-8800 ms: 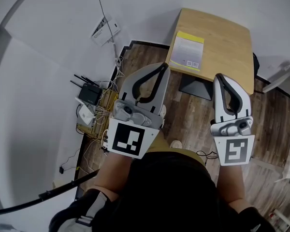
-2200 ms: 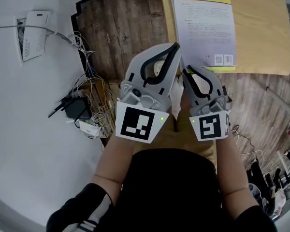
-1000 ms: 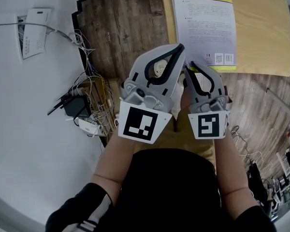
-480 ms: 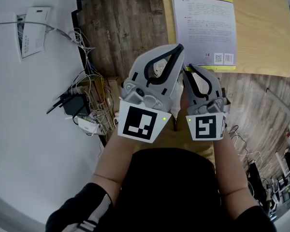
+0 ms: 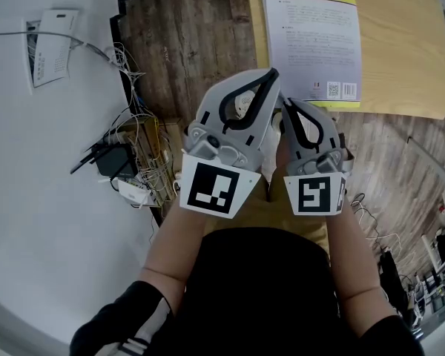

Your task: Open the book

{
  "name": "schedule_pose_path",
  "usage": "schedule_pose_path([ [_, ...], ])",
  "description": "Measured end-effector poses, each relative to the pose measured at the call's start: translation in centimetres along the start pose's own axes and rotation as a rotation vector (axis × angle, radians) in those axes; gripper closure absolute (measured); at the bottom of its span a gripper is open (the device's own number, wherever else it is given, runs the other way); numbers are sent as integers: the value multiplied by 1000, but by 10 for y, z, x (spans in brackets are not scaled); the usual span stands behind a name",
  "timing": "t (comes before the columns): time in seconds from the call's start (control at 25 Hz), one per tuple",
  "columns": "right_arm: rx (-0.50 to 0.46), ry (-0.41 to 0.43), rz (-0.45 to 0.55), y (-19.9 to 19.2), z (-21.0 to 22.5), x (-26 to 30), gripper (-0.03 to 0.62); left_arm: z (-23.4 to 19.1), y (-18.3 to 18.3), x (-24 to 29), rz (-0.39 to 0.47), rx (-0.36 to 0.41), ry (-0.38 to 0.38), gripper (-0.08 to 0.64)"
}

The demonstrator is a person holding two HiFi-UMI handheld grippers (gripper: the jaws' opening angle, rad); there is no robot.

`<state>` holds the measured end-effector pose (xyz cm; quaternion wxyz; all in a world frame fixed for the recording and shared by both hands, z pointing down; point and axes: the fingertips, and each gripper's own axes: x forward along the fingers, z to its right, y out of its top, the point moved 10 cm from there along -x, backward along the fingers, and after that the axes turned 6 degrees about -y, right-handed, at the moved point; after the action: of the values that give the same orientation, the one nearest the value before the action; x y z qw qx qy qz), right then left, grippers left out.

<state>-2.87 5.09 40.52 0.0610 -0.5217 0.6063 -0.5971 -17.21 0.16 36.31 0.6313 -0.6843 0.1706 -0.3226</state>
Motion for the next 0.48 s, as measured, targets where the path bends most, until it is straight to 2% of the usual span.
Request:
schedule_pose_path([
  [0.48,-1,-22,13,4,1,-4,557,-2,1,-4,-2,4,16,549],
])
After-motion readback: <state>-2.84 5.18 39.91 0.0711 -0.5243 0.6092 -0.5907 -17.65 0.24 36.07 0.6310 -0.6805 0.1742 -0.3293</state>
